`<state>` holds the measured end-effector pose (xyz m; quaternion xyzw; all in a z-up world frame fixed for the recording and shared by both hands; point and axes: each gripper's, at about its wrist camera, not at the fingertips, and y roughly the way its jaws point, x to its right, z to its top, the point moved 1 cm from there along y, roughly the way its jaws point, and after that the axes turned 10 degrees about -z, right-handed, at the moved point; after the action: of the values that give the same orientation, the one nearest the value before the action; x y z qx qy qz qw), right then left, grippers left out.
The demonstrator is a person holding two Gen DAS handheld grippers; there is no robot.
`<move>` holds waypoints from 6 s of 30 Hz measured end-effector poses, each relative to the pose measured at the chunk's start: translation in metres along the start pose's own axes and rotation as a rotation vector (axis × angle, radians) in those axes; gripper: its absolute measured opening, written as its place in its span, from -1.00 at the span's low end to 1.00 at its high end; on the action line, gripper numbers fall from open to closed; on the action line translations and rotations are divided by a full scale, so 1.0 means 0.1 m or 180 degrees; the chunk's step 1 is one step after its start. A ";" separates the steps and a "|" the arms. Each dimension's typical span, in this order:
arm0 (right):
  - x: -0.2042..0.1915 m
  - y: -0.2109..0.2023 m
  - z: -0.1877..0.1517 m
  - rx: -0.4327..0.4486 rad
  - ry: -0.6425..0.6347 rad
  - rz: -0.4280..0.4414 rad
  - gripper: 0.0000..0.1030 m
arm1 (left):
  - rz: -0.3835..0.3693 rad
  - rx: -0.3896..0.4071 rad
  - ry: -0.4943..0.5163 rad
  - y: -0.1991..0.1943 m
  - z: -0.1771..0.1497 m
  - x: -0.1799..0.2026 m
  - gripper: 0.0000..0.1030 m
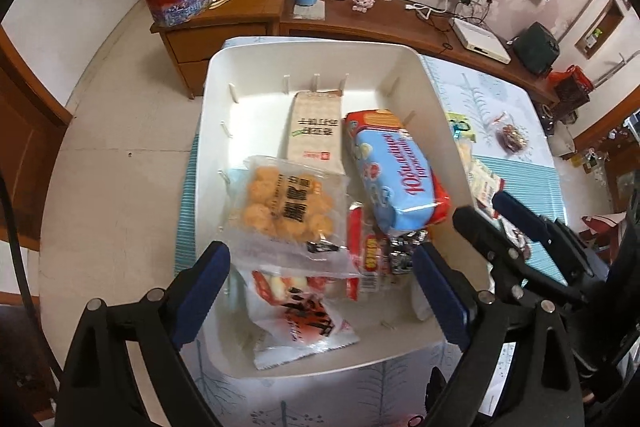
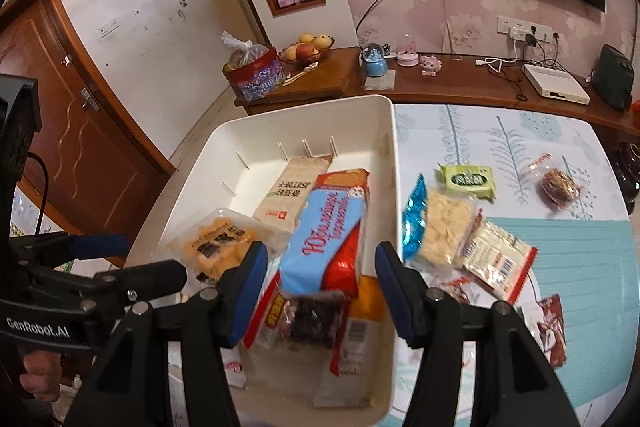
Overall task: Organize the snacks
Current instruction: 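Lower both snacks into the tray and open both grippers, then lift both grippers away from the tray toward the remaining snacks, then lower the left gripper onto the LIPO bag while the right reaches the brown chocolate packet, then grasp the LIPO bag with the left gripper while the right grasps the chocolate packet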
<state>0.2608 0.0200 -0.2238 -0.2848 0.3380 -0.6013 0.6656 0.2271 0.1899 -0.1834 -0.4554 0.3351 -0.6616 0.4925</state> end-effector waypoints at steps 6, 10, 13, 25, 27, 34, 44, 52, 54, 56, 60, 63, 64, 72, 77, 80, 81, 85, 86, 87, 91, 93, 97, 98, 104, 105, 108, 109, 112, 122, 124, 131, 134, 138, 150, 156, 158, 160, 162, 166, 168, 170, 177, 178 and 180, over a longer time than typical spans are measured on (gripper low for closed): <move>0.17 -0.17 -0.19 -0.0034 0.0093 -0.0099 0.23 | -0.0087 0.0009 0.0042 -0.05 -0.09 0.16 0.79; 0.28 -0.28 -0.29 -0.0065 0.0136 -0.0163 0.24 | -0.0159 0.0012 0.0076 -0.10 -0.18 0.29 0.79; 0.38 -0.38 -0.38 -0.0065 0.0159 -0.0227 0.24 | -0.0216 0.0020 0.0106 -0.13 -0.23 0.40 0.79; 0.83 -0.73 -0.62 -0.0009 0.0190 -0.0499 0.24 | -0.0375 0.0043 0.0182 -0.16 -0.33 0.99 0.79; 0.90 -0.77 -0.64 0.0000 0.0156 -0.0536 0.24 | -0.0390 0.0091 0.0178 -0.17 -0.31 1.11 0.79; 1.16 -0.86 -0.71 -0.0017 0.0005 -0.0554 0.24 | -0.0403 0.0291 0.0056 -0.16 -0.22 1.46 0.79; 1.46 -0.87 -0.78 -0.0031 -0.0277 -0.0581 0.24 | -0.0446 0.0175 -0.0151 0.17 -0.10 1.87 0.79; 1.70 -0.73 -0.85 0.0017 -0.0506 -0.0606 0.24 | -0.0431 0.0021 -0.0455 0.58 0.04 2.05 0.79; 1.73 -0.66 -0.87 0.0038 -0.0618 -0.0613 0.24 | -0.0422 -0.0055 -0.0582 0.70 0.08 2.04 0.79; 1.74 -0.61 -0.89 0.0066 -0.0727 -0.0607 0.24 | -0.0422 -0.0127 -0.0707 0.83 0.12 2.02 0.79; 1.73 -0.42 -0.92 0.0096 -0.0963 -0.0595 0.24 | -0.0346 -0.0221 -0.0885 1.04 0.21 2.00 0.79; 1.72 -0.27 -0.94 0.0054 -0.1031 -0.0536 0.24 | -0.0324 -0.0277 -0.0997 1.19 0.27 1.99 0.79; 1.73 -0.23 -0.94 0.0038 -0.1029 -0.0514 0.24 | -0.0315 -0.0302 -0.1040 1.24 0.29 1.99 0.79; 1.77 0.09 -1.01 -0.0144 -0.1029 -0.0376 0.23 | -0.0378 -0.0439 -0.1332 1.65 0.39 1.94 0.79; 1.82 0.25 -1.05 -0.0283 -0.1022 -0.0282 0.23 | -0.0450 -0.0570 -0.1570 1.90 0.41 1.89 0.79; 1.85 0.30 -1.05 -0.0298 -0.1009 -0.0257 0.23 | -0.0457 -0.0669 -0.1659 2.05 0.43 1.88 0.79; 1.86 0.30 -1.05 -0.0299 -0.1008 -0.0252 0.23 | -0.0453 -0.0698 -0.1657 2.10 0.44 1.89 0.79; 1.90 0.30 -1.05 -0.0282 -0.0969 -0.0204 0.21 | -0.0345 -0.0765 -0.1646 2.22 0.47 1.91 0.80; 1.90 0.30 -1.05 -0.0277 -0.0964 -0.0196 0.19 | -0.0340 -0.0776 -0.1662 2.25 0.47 1.91 0.81; 1.91 0.30 -1.04 -0.0263 -0.0959 -0.0189 0.17 | -0.0330 -0.0791 -0.1680 2.28 0.48 1.92 0.84; 1.95 0.30 -1.03 -0.0228 -0.0939 -0.0176 -0.02 | -0.0254 -0.0787 -0.1728 2.37 0.49 1.91 0.86; 1.97 0.29 -1.02 -0.0225 -0.0926 -0.0130 -0.02 | -0.0219 -0.0761 -0.1735 2.41 0.52 1.93 0.87; 1.99 0.28 -1.03 -0.0224 -0.0923 -0.0090 -0.03 | -0.0152 -0.0728 -0.1750 2.48 0.56 1.94 0.88; 2.00 0.27 -1.03 -0.0228 -0.0912 -0.0084 -0.03 | -0.0143 -0.0739 -0.1751 2.49 0.57 1.93 0.88; 2.15 0.24 -1.00 -0.0258 -0.0784 -0.0168 -0.06 | 0.0005 -0.0770 -0.1685 2.58 0.61 1.99 0.91; 2.19 0.23 -1.00 -0.0262 -0.0745 -0.0190 -0.06 | 0.0023 -0.0753 -0.1693 2.60 0.62 1.99 0.93; 2.31 0.20 -0.98 -0.0276 -0.0590 -0.0245 -0.06 | 0.0087 -0.0717 -0.1738 2.62 0.63 2.00 0.93; 2.34 0.18 -0.97 -0.0275 -0.0551 -0.0267 -0.06 | 0.0111 -0.0712 -0.1738 2.62 0.64 2.00 0.93; 2.42 0.14 -0.95 -0.0258 -0.0445 -0.0307 -0.06 | 0.0301 -0.0695 -0.1668 2.64 0.68 2.01 0.93; 2.56 0.07 -0.91 -0.0221 -0.0354 -0.0376 -0.08 | 0.0567 -0.0705 -0.1666 2.65 0.73 1.96 0.61; 2.57 0.07 -0.91 -0.0217 -0.0362 -0.0383 -0.09 | 0.0549 -0.0680 -0.1624 2.64 0.75 1.99 0.45; 2.59 0.05 -0.91 -0.0204 -0.0357 -0.0415 -0.09 | 0.0544 -0.0694 -0.1606 2.60 0.72 2.01 0.30; 2.60 0.04 -0.91 -0.0195 -0.0351 -0.0428 -0.09 | 0.0517 -0.0697 -0.1594 2.56 0.68 1.98 0.15; 2.59 0.00 -0.91 -0.0177 -0.0355 -0.0441 -0.09 | 0.0468 -0.0712 -0.1581 2.56 0.65 1.96 0.04; 2.53 -0.14 -0.96 -0.0150 -0.0364 -0.0433 -0.20 | 0.0318 -0.0944 -0.1484 2.51 0.40 2.04 -0.01; 2.52 -0.22 -1.02 -0.0131 -0.0356 -0.0469 -0.33 | 0.0240 -0.1027 -0.1343 2.42 0.23 2.15 -0.01; 2.51 -0.25 -1.04 -0.0157 -0.0343 -0.0441 -0.39 | 0.0217 -0.1044 -0.1267 2.36 0.17 2.20 -0.01; 2.50 -0.29 -1.06 -0.0150 -0.0358 -0.0459 -0.46 | 0.0195 -0.1064 -0.1204 2.31 0.09 2.25 -0.01; 2.48 -0.32 -1.07 -0.0135 -0.0365 -0.0465 -0.62 | 0.0167 -0.1089 -0.1126 2.24 0.00 2.29 -0.01; 2.43 -0.36 -1.10 -0.0166 -0.0365 -0.0477 -1.00 | 0.0149 -0.1136 -0.0979 2.16 -0.18 2.37 -0.01; 2.41 -0.37 -1.13 -0.0175 -0.0352 -0.0510 -1.00 | 0.0141 -0.1149 -0.0888 2.08 -0.28 2.39 -0.01; 2.39 -0.38 -1.14 -0.0193 -0.0356 -0.0573 -1.00 | 0.0133 -0.1164 -0.0792 2.00 -0.36 2.43 -0.01; 2.46 -0.31 -1.18 -0.0331 -0.0168 -0.0692 -0.93 | 0.0112 -0.1139 -0.0477 1.71 -0.54 2.45 -0.01; 2.48 -0.29 -1.17 -0.0360 -0.0088 -0.0664 -0.81 | 0.0102 -0.1131 -0.0482 1.67 -0.50 2.46 -0.01; 2.51 -0.27 -1.17 -0.0372 0.0024 -0.0676 -0.48 | 0.0049 -0.1131 -0.0491 1.59 -0.53 2.45 -0.01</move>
<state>0.1640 -0.2295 -0.3011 -0.3551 0.3429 -0.6487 0.5792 0.2083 -0.0906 -0.2781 -0.5820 0.4113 -0.5514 0.4337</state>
